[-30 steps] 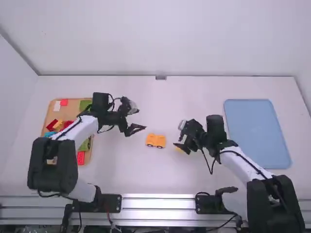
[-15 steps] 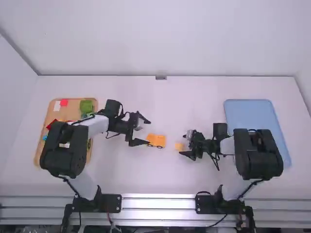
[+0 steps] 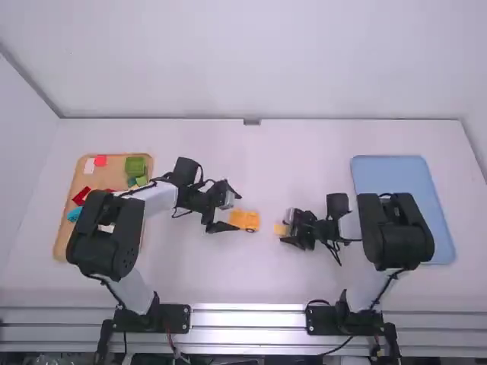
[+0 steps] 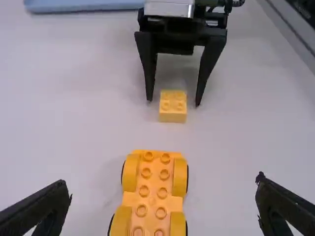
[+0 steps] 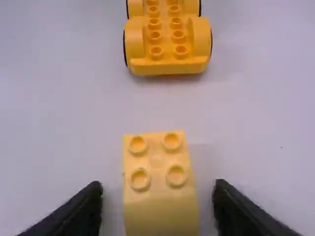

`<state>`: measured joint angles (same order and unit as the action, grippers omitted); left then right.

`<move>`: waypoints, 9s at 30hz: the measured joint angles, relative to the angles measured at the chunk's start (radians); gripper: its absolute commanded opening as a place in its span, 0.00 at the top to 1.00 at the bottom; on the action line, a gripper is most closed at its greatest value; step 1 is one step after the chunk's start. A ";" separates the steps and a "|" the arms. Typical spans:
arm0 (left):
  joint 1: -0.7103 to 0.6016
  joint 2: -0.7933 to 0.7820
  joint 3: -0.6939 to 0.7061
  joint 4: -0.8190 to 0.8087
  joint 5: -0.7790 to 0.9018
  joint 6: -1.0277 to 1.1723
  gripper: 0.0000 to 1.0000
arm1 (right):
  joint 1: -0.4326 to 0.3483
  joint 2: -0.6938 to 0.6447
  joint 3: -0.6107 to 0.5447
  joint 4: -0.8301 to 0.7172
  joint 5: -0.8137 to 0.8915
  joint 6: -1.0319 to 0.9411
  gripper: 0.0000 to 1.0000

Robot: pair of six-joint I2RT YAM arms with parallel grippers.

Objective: Assemble lego blocks to make yellow taxi

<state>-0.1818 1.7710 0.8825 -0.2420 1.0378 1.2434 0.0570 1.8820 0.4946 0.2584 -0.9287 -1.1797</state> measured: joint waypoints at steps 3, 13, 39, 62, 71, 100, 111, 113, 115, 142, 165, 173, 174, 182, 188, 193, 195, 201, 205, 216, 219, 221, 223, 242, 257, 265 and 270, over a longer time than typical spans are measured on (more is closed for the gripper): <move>0.000 0.008 0.000 0.036 -0.014 -0.011 0.01 | 0.022 0.000 0.008 0.001 0.008 -0.001 0.58; -0.028 0.202 0.000 0.206 -0.010 -0.016 0.01 | 0.043 0.000 0.031 -0.009 -0.025 0.026 0.88; -0.046 0.305 -0.120 0.626 -0.026 -0.198 0.46 | 0.296 -0.126 0.167 -0.082 0.085 0.224 0.94; -0.059 0.280 -0.327 0.980 -0.058 -0.473 0.60 | 0.347 -0.051 0.303 -0.262 0.189 0.140 0.96; -0.089 0.265 -0.187 0.708 -0.090 -0.376 0.68 | 0.342 -0.047 0.304 -0.262 0.183 0.139 0.97; -0.112 0.234 -0.200 0.713 -0.208 -0.371 0.65 | 0.318 0.003 0.343 -0.263 0.159 0.154 0.98; -0.112 0.227 -0.109 0.495 -0.212 -0.276 0.75 | 0.337 0.003 0.356 -0.257 0.197 0.159 0.91; -0.112 0.227 -0.094 0.460 -0.212 -0.248 0.74 | 0.335 0.003 0.357 -0.260 0.196 0.159 0.91; -0.112 0.228 -0.082 0.433 -0.213 -0.225 0.74 | 0.328 0.003 0.357 -0.266 0.194 0.159 0.91; -0.112 0.228 -0.081 0.428 -0.216 -0.207 0.60 | 0.318 0.003 0.365 -0.299 0.201 0.178 0.49; -0.112 0.228 -0.081 0.428 -0.216 -0.210 0.58 | 0.292 0.003 0.364 -0.322 0.191 0.149 0.81; -0.112 0.228 -0.081 0.426 -0.216 -0.209 0.53 | 0.313 -0.010 0.367 -0.309 0.242 0.150 0.48; -0.112 0.228 -0.081 0.426 -0.216 -0.209 0.53 | 0.315 -0.013 0.367 -0.312 0.249 0.152 0.47; -0.112 0.227 -0.081 0.426 -0.216 -0.210 0.51 | 0.298 -0.131 0.366 -0.395 0.195 0.107 0.42; -0.112 0.228 -0.081 0.426 -0.216 -0.210 0.51 | 0.275 -0.175 0.368 -0.391 0.153 0.087 1.00; -0.112 0.228 -0.081 0.426 -0.216 -0.210 0.52 | 0.283 -0.108 0.368 -0.351 0.147 0.098 1.00; -0.112 0.228 -0.081 0.426 -0.216 -0.210 0.52 | 0.289 -0.040 0.368 -0.305 0.151 0.134 1.00; -0.112 0.228 -0.081 0.426 -0.215 -0.206 0.53 | 0.296 0.012 0.387 -0.327 0.129 0.152 1.00; -0.109 0.228 -0.081 0.426 -0.212 -0.205 0.54 | 0.315 0.001 0.394 -0.341 0.180 0.192 1.00; -0.098 0.229 -0.082 0.456 -0.224 -0.236 0.47 | 0.390 -0.037 0.406 -0.294 0.347 0.235 0.36; -0.104 0.229 -0.092 0.483 -0.222 -0.252 0.44 | 0.367 -0.061 0.396 -0.318 0.293 0.236 0.06; -0.105 0.230 -0.100 0.505 -0.220 -0.262 0.41 | 0.333 -0.097 0.378 -0.330 0.228 0.234 0.01; -0.105 0.230 -0.112 0.529 -0.220 -0.272 0.23 | 0.291 -0.143 0.373 -0.331 0.169 0.235 0.01; -0.103 -0.077 -0.055 -0.096 -0.563 -0.395 0.01 | 0.230 -0.318 0.373 -0.163 -0.016 0.344 0.02; 0.168 -0.740 0.024 -0.186 -0.780 -1.059 0.01 | 0.352 -0.244 0.387 0.233 0.012 0.718 0.02; 0.352 -0.863 0.024 -0.249 -0.880 -1.375 0.01 | 0.436 -0.196 0.676 -0.123 0.023 0.752 0.01; 0.482 -0.910 0.021 -0.304 -0.932 -1.514 0.01 | 0.491 -0.124 0.887 -0.340 0.070 0.733 0.02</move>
<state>0.3000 0.8608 0.9039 -0.5461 0.1062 -0.2710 0.5480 1.7584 1.3815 -0.0814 -0.8585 -0.4469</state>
